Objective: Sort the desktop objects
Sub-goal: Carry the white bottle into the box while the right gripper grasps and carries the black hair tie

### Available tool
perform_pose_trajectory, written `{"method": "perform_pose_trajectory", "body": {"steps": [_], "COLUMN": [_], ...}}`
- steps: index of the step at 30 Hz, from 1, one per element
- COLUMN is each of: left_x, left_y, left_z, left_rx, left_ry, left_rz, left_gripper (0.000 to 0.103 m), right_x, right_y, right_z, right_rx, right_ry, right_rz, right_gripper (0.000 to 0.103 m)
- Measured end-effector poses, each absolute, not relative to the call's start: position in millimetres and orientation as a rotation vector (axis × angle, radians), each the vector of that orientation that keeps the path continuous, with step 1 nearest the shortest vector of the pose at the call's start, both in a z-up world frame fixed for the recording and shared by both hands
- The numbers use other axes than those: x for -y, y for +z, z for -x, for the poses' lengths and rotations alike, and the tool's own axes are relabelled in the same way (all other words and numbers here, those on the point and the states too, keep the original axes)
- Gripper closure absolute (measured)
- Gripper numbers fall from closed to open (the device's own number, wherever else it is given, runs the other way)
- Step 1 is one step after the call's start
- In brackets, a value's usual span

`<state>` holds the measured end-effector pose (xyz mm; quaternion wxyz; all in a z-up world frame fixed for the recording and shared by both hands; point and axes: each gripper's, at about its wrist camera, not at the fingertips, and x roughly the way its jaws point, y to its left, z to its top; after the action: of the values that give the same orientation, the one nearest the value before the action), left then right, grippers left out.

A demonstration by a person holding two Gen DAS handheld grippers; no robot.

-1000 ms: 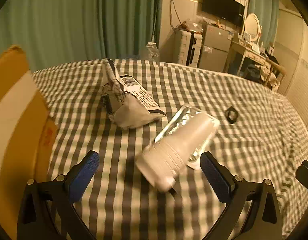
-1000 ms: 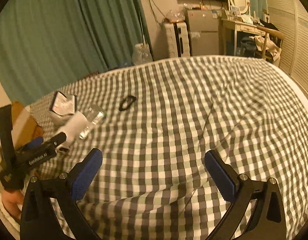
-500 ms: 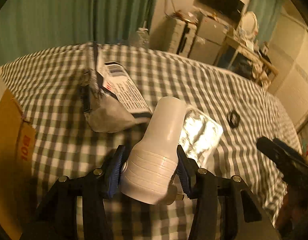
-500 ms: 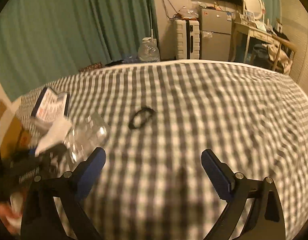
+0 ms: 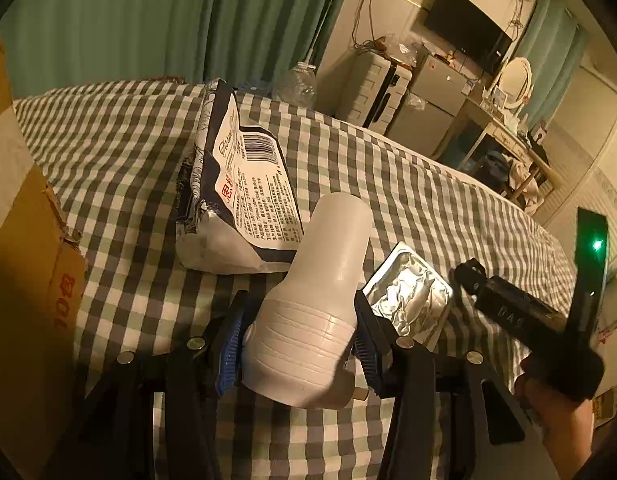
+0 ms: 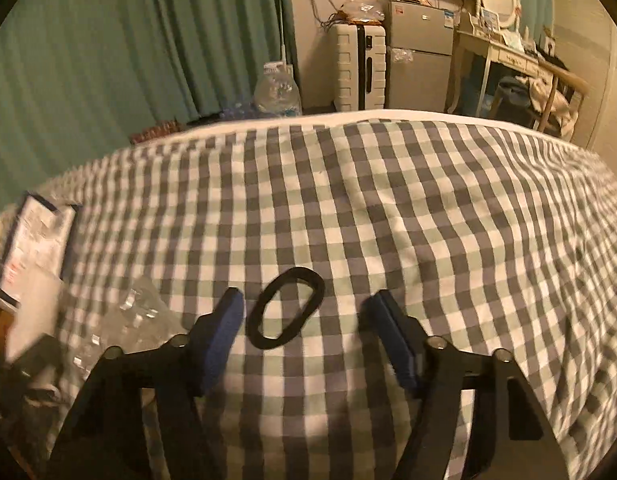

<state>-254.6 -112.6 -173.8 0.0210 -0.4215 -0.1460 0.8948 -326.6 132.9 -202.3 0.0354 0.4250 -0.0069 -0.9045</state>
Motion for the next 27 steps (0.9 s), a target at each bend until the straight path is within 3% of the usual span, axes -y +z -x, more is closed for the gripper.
{"method": "perform_pose_trajectory", "body": {"steps": [7, 8, 11, 12, 18, 27], "left_x": [106.0, 105.6, 105.4, 105.4, 101.9, 93.8], "left_y": [-177.4, -178.1, -182.1, -182.1, -183.3, -152.2], "left_z": [256.5, 255.7, 258.2, 258.3, 252.9, 207.3], "left_rx": [0.474, 0.471, 0.453, 0.452, 0.475, 0.455], "left_ry": [2.763, 2.768, 2.778, 2.781, 2.807, 2.871], "left_rz": [1.313, 1.301, 1.299, 1.295, 1.244, 1.146], "left_gripper": [0.053, 0.053, 0.053, 0.053, 0.053, 0.053], "right_x": [-127.9, -130.0, -143.2, -150.2, -180.8, -193.2], "right_y": [-202.2, -200.9, -191.7, -189.4, -164.7, -126.5], "right_z": [323.7, 322.9, 311.9, 307.0, 262.2, 196.6], "right_rx": [-0.076, -0.068, 0.018, 0.059, 0.197, 0.218], "right_ry": [-2.73, -2.726, -2.687, -2.669, -2.643, -2.627], "right_rz": [-1.327, -1.33, -1.337, -1.341, -1.296, -1.232], "right_gripper": [0.038, 0.044, 0.094, 0.097, 0.097, 0.097]}}
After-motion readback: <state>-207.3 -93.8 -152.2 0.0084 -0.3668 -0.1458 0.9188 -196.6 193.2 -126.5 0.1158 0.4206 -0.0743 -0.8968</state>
